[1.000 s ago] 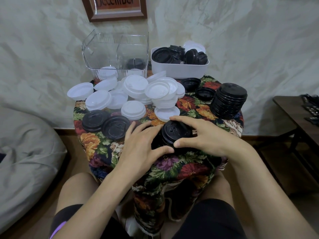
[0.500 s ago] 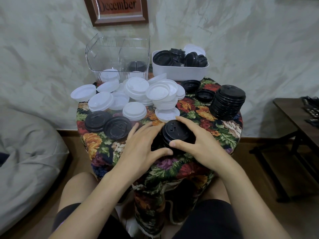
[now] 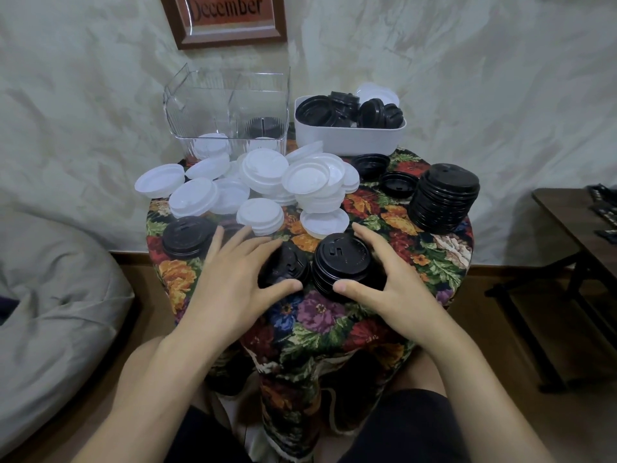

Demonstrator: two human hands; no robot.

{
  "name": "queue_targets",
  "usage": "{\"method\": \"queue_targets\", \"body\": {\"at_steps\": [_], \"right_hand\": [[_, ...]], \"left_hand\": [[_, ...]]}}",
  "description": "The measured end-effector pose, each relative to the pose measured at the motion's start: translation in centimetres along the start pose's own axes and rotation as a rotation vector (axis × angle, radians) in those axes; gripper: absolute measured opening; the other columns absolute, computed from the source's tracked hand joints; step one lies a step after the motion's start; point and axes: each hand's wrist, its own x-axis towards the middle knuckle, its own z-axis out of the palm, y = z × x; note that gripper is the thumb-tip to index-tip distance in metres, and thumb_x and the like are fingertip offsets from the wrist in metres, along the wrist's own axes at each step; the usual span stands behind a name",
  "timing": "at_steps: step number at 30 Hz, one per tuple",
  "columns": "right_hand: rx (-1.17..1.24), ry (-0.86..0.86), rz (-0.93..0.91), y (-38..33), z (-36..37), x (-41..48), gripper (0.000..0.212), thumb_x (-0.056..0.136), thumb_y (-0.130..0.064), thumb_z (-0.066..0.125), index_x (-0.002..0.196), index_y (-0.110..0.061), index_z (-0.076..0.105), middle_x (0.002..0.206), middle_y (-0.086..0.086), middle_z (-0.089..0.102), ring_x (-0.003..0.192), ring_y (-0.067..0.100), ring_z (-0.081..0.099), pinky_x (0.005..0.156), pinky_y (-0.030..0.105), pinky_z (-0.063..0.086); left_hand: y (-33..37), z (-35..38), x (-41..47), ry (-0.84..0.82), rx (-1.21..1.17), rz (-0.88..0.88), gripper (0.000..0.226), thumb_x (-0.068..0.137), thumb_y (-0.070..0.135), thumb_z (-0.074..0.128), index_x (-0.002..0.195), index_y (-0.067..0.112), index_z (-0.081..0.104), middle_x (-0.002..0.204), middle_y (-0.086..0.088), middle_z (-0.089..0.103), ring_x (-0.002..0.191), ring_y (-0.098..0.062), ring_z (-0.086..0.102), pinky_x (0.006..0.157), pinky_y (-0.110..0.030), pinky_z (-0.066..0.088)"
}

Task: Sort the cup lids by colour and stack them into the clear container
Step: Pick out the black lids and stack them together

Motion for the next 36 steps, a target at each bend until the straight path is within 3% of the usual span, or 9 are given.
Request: {"method": "queue_targets", "body": {"at_steps": [3,6,12,16,19,22,26,32,36], "right_hand": [[0.012,0.000,-0.011,0.1,-0.4,0.3,0.086,0.077,-0.068,0.076,0.148,-0.063,0.029,0.149,-0.038,0.039,0.137,-0.014,0.038,0.114,0.031,0.035],[0.022,-0.016,-0.019,0.1,-1.0,0.7,0.085,0.072,-0.083,0.068,0.147,-0.060,0.035,0.149,-0.034,0.044,0.137,-0.009,0.042,0.117,0.038,0.038],[0.066,0.043,-0.093,-0.5,-1.9,1.2,0.064,0.086,-0.061,0.071,0.144,-0.053,0.047,0.141,-0.031,0.054,0.133,-0.008,0.047,0.113,0.038,0.045],[0.154,0.139,-0.169,-1.6,-3.3,2.4,0.059,0.094,-0.036,0.073,0.148,-0.042,0.050,0.144,-0.020,0.057,0.134,-0.001,0.051,0.110,0.035,0.048],[0.072,0.139,-0.164,-1.4,-4.8,3.5,0.062,0.090,-0.045,0.074,0.148,-0.039,0.053,0.146,-0.018,0.057,0.135,-0.003,0.050,0.113,0.039,0.046],[0.053,0.104,-0.134,-1.0,-6.2,3.7,0.061,0.089,-0.048,0.074,0.146,-0.042,0.054,0.143,-0.021,0.059,0.134,-0.004,0.051,0.112,0.038,0.047],[0.059,0.150,-0.109,-0.7,-7.7,3.8,0.055,0.091,-0.037,0.076,0.143,-0.037,0.058,0.134,-0.024,0.063,0.127,-0.009,0.055,0.111,0.034,0.048],[0.136,0.281,-0.076,-0.3,-10.9,3.7,0.061,0.084,-0.045,0.075,0.143,-0.036,0.059,0.134,-0.017,0.065,0.126,-0.004,0.058,0.107,0.030,0.051],[0.155,0.351,-0.082,0.1,-13.7,4.2,0.058,0.089,-0.035,0.073,0.144,-0.029,0.058,0.132,-0.017,0.066,0.124,-0.005,0.059,0.108,0.027,0.049]], "left_hand": [[0.3,-0.6,0.8,0.077,-0.077,-0.026,0.086,0.080,0.081,0.048,0.138,0.020,0.063,0.141,0.003,0.063,0.142,-0.024,0.046,0.126,-0.053,0.017],[1.2,-1.7,1.7,0.156,-0.165,-0.057,0.082,0.081,0.079,0.057,0.140,0.021,0.062,0.143,0.007,0.059,0.136,-0.016,0.048,0.112,-0.032,0.033],[3.3,-2.6,3.4,0.218,-0.305,-0.009,0.080,0.076,0.079,0.061,0.140,0.032,0.061,0.143,0.021,0.055,0.128,0.006,0.047,0.101,-0.017,0.036],[5.1,-1.9,5.0,0.105,-0.325,0.085,0.082,0.074,0.079,0.062,0.140,0.029,0.063,0.141,0.018,0.058,0.132,-0.003,0.049,0.107,-0.017,0.035],[6.6,-2.1,6.4,0.052,-0.377,0.105,0.074,0.077,0.069,0.074,0.139,0.032,0.061,0.130,0.028,0.055,0.123,0.008,0.046,0.097,0.000,0.028],[7.6,-2.1,7.6,0.029,-0.412,0.141,0.069,0.077,0.057,0.080,0.139,0.033,0.060,0.121,0.030,0.052,0.111,0.019,0.038,0.090,0.006,0.027],[8.7,-1.6,9.2,-0.017,-0.474,0.151,0.075,0.074,0.059,0.081,0.142,0.038,0.057,0.124,0.031,0.054,0.114,0.018,0.041,0.092,0.004,0.030],[9.9,-0.7,12.6,-0.156,-0.654,0.149,0.091,0.071,0.066,0.078,0.152,0.048,0.040,0.145,0.029,0.052,0.134,0.014,0.043,0.109,-0.016,0.035],[11.5,-0.1,16.2,-0.185,-0.672,0.184,0.076,0.075,0.068,0.076,0.143,0.043,0.055,0.133,0.025,0.065,0.126,0.007,0.056,0.111,-0.034,0.046]]}}
